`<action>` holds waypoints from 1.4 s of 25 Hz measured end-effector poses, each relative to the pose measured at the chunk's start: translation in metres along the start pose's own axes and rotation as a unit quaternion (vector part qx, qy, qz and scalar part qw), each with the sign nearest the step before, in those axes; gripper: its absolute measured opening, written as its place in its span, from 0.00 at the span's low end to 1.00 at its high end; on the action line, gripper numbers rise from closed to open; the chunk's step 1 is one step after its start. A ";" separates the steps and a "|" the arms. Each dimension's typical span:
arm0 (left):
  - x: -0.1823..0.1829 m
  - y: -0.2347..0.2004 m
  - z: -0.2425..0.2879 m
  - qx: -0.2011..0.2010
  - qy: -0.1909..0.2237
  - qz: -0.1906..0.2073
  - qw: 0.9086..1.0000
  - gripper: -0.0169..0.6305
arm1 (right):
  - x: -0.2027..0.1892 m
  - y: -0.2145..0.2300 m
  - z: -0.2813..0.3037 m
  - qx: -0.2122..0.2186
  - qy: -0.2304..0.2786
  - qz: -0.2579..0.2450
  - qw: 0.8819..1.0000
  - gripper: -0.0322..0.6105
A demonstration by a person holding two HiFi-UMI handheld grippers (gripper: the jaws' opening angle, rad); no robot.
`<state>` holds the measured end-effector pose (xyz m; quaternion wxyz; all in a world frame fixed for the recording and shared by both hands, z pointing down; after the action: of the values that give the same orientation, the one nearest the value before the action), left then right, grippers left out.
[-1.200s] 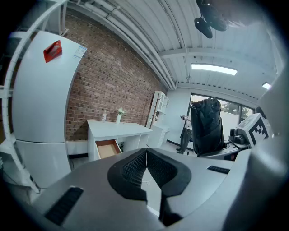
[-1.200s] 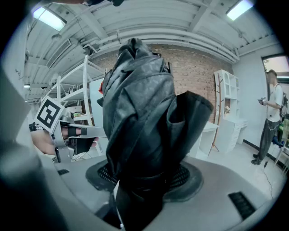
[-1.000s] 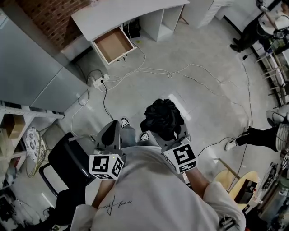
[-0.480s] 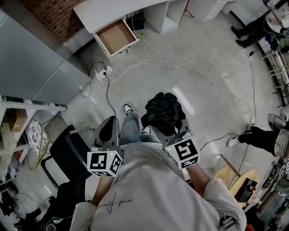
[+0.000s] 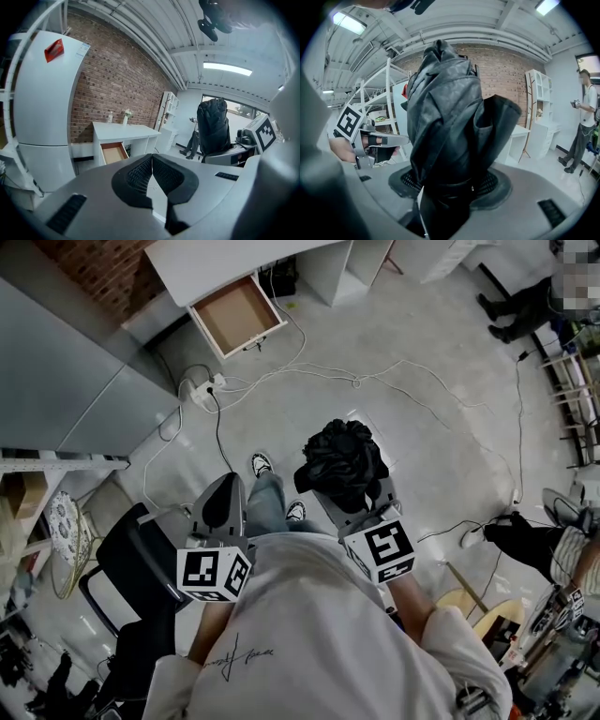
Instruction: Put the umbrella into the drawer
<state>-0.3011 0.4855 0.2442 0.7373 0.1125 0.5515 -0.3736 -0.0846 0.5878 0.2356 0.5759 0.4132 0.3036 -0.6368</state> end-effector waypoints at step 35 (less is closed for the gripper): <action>0.118 -0.156 0.153 -0.013 0.032 0.002 0.999 0.05 | 0.139 0.049 0.211 0.022 0.001 -0.027 0.999 0.49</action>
<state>-0.2815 0.2378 0.2324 0.7211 0.1162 0.5795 -0.3615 -0.0733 0.3314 0.2179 0.5492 0.4182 0.3010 -0.6579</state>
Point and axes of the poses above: the fingertips, and each gripper's own axes: z forward along the fingers, y to its right, x out of its top, the point moved 9 cm from there along -z, backward along the fingers, and after that the axes turned 2 degrees about x, right-handed, at the moved point
